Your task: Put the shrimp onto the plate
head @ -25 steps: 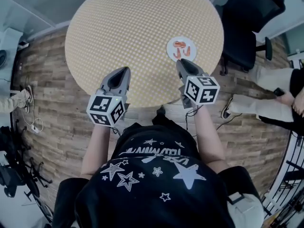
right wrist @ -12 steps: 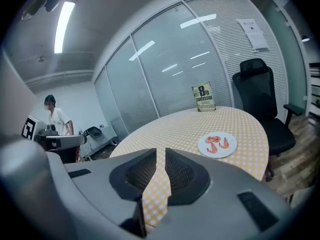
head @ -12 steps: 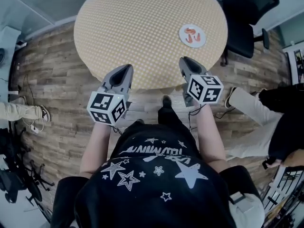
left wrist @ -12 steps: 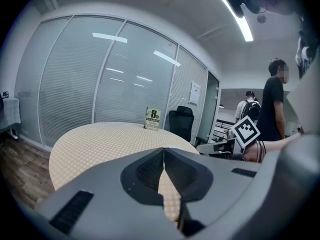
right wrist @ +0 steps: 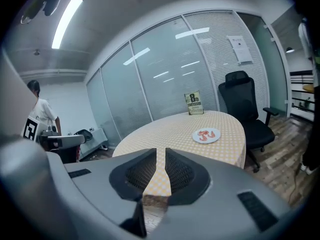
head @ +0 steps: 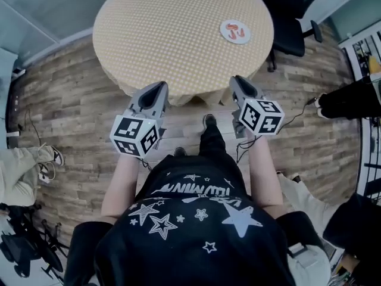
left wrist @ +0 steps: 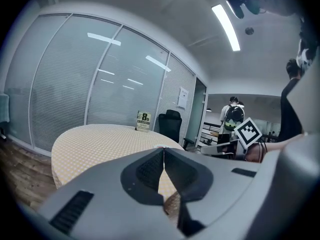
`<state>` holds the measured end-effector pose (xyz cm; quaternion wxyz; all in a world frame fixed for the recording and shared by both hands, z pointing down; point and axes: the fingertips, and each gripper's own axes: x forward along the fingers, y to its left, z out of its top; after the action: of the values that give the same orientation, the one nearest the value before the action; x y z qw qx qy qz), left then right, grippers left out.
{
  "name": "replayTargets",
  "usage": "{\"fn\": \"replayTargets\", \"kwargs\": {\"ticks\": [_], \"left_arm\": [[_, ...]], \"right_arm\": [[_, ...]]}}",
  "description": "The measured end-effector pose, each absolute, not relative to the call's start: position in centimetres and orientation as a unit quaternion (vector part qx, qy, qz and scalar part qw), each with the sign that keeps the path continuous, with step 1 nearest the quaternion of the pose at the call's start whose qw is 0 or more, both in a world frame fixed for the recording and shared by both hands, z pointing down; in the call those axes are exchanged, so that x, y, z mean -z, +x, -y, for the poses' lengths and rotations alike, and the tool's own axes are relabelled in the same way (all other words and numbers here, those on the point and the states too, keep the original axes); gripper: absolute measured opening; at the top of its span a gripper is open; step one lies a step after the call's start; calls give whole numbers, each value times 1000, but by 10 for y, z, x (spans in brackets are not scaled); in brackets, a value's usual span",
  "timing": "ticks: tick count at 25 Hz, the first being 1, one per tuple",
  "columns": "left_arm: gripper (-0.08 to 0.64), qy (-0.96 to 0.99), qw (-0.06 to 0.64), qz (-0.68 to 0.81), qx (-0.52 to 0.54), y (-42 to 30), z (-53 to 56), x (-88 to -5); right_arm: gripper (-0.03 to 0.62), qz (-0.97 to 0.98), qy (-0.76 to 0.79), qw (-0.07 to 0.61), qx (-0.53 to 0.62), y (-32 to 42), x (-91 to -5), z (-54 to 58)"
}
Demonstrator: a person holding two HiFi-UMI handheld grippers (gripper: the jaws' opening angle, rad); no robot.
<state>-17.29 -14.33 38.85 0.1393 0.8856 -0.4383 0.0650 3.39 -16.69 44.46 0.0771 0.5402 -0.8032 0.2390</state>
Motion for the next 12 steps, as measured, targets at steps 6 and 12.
{"fn": "replayTargets", "kwargs": {"ticks": [6,12], "left_arm": [[11,895,153,412,-72,-186,114,-401],[11,899,162,400,-71,-180,101,-411]], "right_arm": [[66,779,568,76,-256,29,-455,113],[66,757,592,85,-262,51,-461,81]]}}
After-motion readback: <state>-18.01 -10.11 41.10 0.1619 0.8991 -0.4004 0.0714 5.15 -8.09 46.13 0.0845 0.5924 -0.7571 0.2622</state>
